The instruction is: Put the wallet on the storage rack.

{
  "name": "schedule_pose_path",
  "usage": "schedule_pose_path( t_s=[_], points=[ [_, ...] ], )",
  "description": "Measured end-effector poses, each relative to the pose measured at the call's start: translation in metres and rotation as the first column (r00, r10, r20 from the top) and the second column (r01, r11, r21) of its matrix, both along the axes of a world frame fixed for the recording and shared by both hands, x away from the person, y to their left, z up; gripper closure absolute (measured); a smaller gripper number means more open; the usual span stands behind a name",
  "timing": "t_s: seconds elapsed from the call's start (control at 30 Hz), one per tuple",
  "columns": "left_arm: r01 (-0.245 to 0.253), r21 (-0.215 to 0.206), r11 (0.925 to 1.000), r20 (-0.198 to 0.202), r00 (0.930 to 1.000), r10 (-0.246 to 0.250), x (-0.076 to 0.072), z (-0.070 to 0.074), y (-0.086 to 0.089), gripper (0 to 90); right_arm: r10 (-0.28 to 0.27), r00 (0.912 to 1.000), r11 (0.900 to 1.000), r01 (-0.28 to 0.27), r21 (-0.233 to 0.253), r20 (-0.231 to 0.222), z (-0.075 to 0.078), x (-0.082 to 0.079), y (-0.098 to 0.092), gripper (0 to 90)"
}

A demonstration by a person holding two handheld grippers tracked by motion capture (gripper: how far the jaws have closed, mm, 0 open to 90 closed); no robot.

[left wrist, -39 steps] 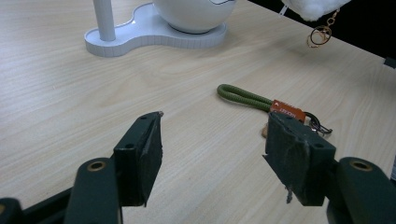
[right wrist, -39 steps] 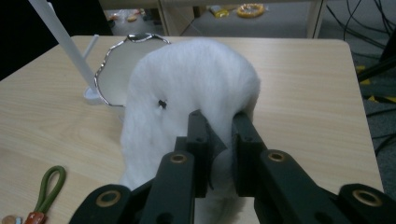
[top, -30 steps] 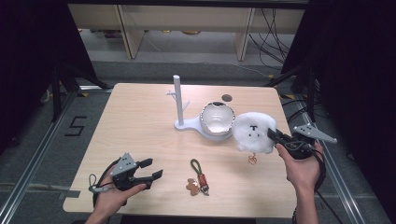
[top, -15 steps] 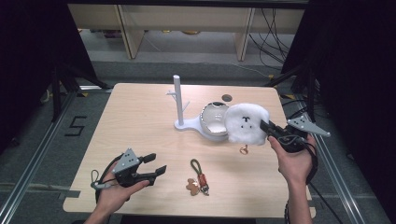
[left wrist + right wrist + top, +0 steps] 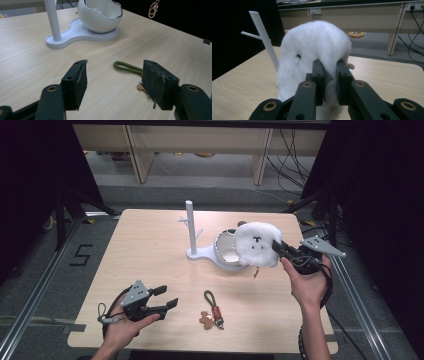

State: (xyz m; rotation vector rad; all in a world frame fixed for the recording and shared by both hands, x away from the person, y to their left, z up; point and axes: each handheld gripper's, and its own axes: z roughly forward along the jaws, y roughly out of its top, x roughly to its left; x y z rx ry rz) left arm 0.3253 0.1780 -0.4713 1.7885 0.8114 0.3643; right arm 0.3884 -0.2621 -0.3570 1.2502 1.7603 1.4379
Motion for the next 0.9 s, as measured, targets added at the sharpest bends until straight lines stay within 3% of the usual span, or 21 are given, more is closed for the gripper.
schedule_pose_path(
  t_s=[0.3,0.37,0.73,0.9],
  points=[
    [-0.025,-0.013,0.9996,-0.019,0.9995,0.024,0.003,-0.01,0.006,36.7,0.004,0.9999,1.0,-0.004,0.003,0.013,0.005,0.017,0.009,81.0],
    [-0.032,-0.006,0.9995,-0.022,0.9993,0.031,0.003,-0.011,0.007,36.7,0.004,1.0,1.0,-0.004,0.022,0.002,0.008,0.02,0.012,81.0],
    [-0.018,-0.004,0.9998,-0.033,0.9993,0.018,0.005,-0.014,0.006,36.6,0.008,0.9991,0.999,-0.01,0.035,0.04,0.015,0.048,0.026,80.9],
    [-0.02,0.007,0.9998,-0.039,0.999,0.021,0.004,-0.015,0.006,36.5,-0.003,0.9997,0.998,0.002,0.056,0.022,0.013,0.055,0.032,80.8]
  ],
)
